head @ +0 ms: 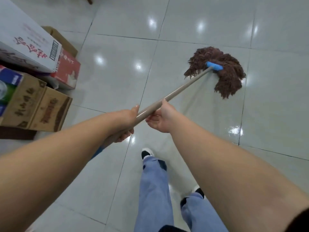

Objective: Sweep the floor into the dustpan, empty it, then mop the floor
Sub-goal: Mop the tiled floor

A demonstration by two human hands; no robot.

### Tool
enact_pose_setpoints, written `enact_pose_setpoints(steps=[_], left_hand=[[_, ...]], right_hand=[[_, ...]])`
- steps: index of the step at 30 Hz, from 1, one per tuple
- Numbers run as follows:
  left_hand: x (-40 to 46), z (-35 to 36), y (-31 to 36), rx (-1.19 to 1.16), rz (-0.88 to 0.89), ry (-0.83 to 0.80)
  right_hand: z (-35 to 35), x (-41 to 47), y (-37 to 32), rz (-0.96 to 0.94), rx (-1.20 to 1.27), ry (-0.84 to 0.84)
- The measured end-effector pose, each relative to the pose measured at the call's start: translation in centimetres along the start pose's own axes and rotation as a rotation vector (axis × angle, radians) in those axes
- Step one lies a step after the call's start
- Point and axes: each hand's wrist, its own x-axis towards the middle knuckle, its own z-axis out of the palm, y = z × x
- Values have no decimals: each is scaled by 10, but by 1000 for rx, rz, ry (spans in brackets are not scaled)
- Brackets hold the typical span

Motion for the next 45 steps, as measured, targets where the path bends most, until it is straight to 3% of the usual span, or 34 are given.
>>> enact_pose_setpoints(steps=[3, 9, 14, 26, 35, 39, 45], left_hand=[[32, -51, -9, 78, 20, 51], [68, -151, 10, 271, 83, 60], [71, -226, 75, 434, 181, 100], [150, -392, 239, 751, 153, 49], [192, -509, 368, 877, 136, -103], [202, -537, 409, 938, 72, -124], [242, -613, 467, 1127, 171, -126]], right_hand=[[40, 27, -19, 8, 222, -56], [129, 70, -69, 28, 411, -66], [176, 96, -134, -34, 582, -70], [223, 191, -334, -22, 1019, -3], [277, 202, -471, 39, 1183, 328], [293, 214, -506, 25, 1167, 353], [344, 253, -560, -12, 1309, 411]])
